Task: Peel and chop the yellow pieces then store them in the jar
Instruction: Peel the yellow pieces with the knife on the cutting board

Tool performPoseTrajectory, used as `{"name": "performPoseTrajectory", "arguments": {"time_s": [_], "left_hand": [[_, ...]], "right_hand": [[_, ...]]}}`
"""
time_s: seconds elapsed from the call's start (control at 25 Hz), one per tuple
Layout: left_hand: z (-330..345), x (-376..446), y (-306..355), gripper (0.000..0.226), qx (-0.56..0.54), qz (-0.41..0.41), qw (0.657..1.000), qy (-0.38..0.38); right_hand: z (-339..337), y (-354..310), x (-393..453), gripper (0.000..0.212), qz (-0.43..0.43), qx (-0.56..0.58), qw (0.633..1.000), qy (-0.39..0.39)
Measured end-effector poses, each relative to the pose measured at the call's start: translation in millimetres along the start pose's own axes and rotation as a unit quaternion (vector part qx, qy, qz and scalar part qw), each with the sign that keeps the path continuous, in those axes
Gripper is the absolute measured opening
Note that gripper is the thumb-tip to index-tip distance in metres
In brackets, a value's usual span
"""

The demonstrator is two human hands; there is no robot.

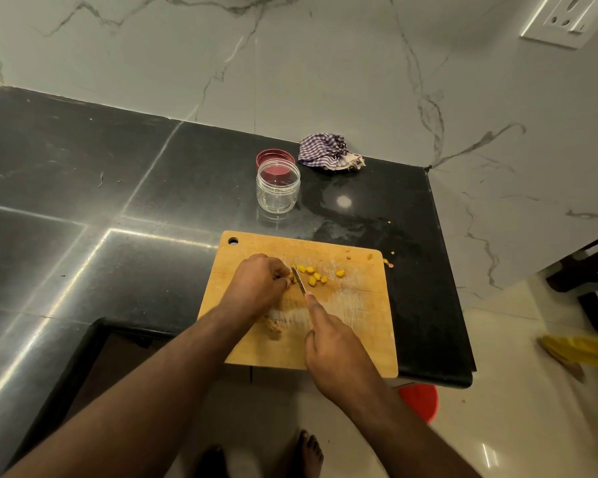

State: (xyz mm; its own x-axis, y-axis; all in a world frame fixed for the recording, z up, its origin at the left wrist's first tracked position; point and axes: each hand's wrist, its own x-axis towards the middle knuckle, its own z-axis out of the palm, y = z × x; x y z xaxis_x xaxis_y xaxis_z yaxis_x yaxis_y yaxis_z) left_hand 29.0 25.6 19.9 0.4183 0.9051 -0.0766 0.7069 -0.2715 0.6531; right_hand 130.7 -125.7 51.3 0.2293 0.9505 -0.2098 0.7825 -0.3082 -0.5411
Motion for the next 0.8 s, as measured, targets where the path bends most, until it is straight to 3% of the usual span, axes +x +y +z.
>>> {"name": "performPoseTrajectory", "arguments": {"time_s": [0.48,0.8], "left_hand": [[0.4,2.8,-2.5,0.020,0.010,0.012,1.000,-0.006],[-0.7,3.9,-1.2,0.022,-0.003,-0.001,1.000,-0.003]], "right_hand": [[-2.4,-11.6,21.8,0.067,0.026,-0.053,0.995,-0.084],[3.8,1.3,-17.0,0.064,0.035,-0.007,0.998,-0.053]]}}
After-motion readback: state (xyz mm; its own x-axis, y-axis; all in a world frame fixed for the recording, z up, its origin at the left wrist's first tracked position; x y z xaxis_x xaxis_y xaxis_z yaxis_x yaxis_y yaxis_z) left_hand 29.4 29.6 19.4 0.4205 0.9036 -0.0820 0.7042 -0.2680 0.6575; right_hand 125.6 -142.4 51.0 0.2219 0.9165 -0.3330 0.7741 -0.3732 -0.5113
